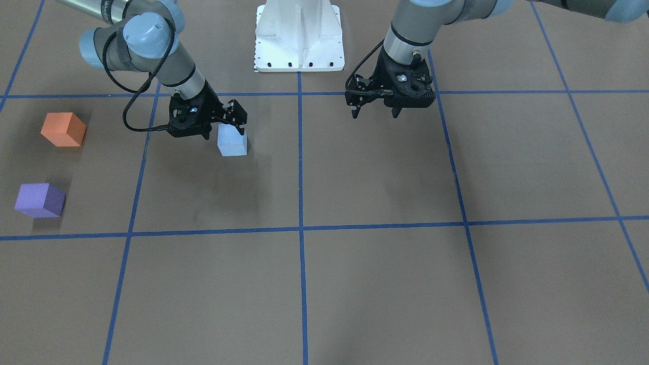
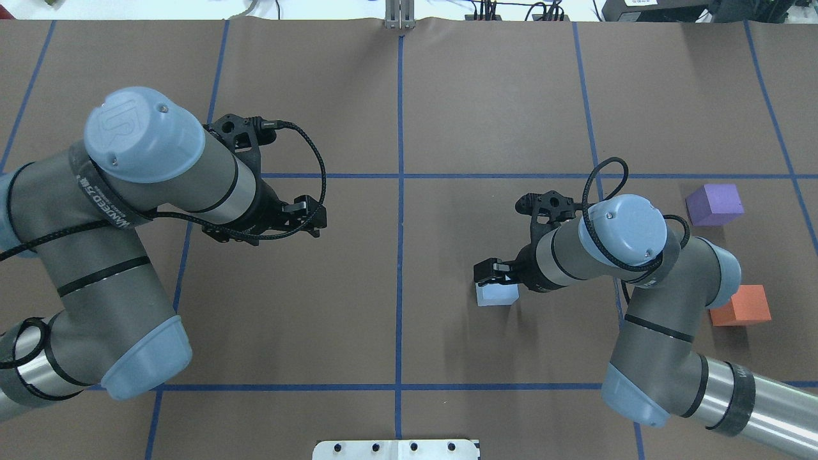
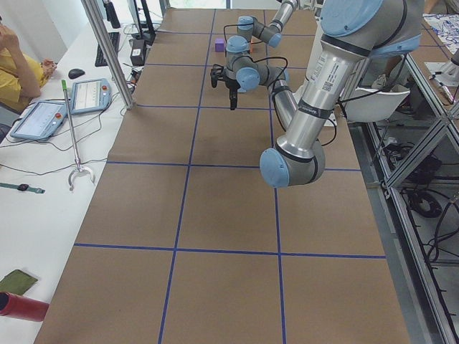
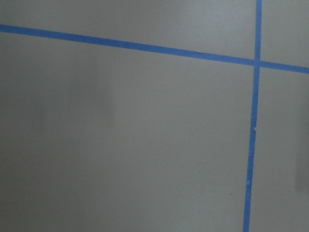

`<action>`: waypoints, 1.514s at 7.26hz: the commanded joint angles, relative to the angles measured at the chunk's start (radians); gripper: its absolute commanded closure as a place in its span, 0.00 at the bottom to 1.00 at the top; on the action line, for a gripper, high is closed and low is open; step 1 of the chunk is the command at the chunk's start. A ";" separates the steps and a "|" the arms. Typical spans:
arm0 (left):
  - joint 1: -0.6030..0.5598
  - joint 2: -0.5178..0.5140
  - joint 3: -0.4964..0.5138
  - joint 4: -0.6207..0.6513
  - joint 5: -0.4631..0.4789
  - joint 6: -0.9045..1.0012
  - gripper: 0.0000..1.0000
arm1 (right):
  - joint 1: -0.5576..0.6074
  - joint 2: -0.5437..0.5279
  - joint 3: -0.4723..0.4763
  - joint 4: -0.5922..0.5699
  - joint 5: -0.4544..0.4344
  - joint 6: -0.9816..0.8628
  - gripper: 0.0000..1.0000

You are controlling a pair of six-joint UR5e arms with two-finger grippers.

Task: Place blue block between orange and purple blocks
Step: 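Grasp the light blue cube with the right gripper while the left arm withdraws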

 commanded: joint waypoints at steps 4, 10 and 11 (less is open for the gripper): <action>0.000 0.000 -0.001 0.001 0.000 -0.003 0.00 | -0.029 0.062 -0.021 -0.120 -0.055 -0.002 0.01; 0.001 0.000 0.001 0.001 0.002 -0.001 0.00 | -0.017 0.080 -0.064 -0.118 -0.074 -0.031 0.98; 0.001 0.000 -0.001 -0.001 0.002 -0.001 0.00 | 0.030 0.070 -0.032 -0.120 -0.048 -0.034 1.00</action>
